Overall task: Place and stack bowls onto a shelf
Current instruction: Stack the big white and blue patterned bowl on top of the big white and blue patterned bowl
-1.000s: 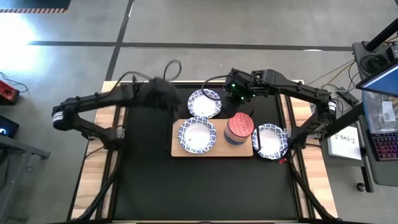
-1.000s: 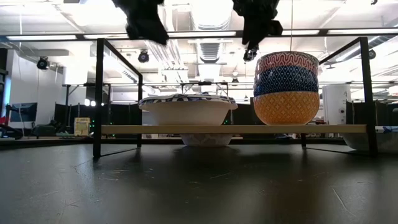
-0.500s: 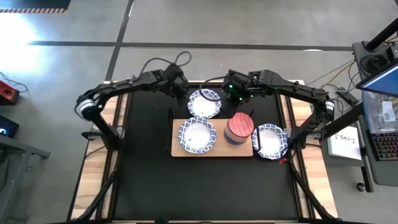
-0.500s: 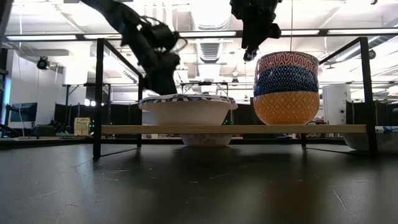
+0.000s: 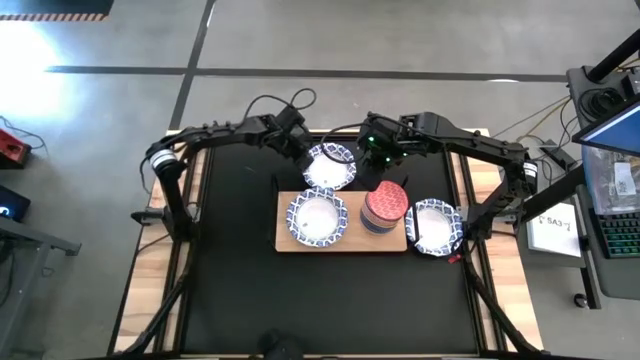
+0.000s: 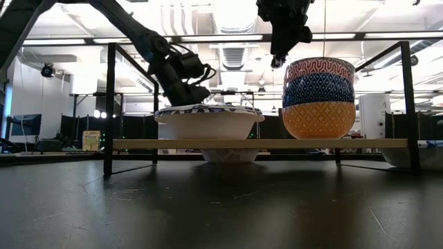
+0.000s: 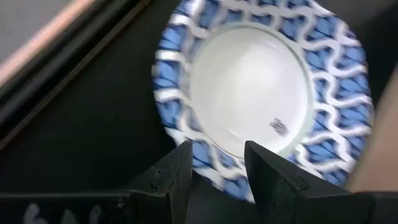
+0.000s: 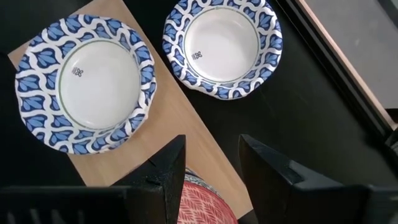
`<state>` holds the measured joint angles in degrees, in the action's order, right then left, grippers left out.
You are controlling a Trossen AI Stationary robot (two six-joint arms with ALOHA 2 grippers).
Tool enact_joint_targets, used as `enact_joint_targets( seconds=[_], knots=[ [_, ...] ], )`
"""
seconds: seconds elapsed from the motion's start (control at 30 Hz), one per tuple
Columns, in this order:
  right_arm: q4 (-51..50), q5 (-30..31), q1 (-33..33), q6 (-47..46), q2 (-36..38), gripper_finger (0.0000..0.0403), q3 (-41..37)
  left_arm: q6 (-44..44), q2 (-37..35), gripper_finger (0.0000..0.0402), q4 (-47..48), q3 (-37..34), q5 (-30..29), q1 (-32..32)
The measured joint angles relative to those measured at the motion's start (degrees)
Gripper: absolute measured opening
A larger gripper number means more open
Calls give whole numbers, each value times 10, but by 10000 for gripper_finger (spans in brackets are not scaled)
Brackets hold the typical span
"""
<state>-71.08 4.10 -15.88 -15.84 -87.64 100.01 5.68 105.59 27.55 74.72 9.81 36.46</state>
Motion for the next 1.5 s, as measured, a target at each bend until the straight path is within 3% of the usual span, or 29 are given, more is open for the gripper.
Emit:
enact_joint_targets(
  seconds=[0.57,0.9,1.27,1.5],
  knots=[
    [1,0,0,30,0,137,0,23,72,123,-12,4,4,6],
    [1,0,0,23,0,132,0,11,71,9,-13,4,37,12],
    [2,22,0,24,0,140,0,12,58,2,-15,4,47,13],
    [21,39,-7,-2,-2,151,0,8,13,2,-21,4,47,13]
  ],
)
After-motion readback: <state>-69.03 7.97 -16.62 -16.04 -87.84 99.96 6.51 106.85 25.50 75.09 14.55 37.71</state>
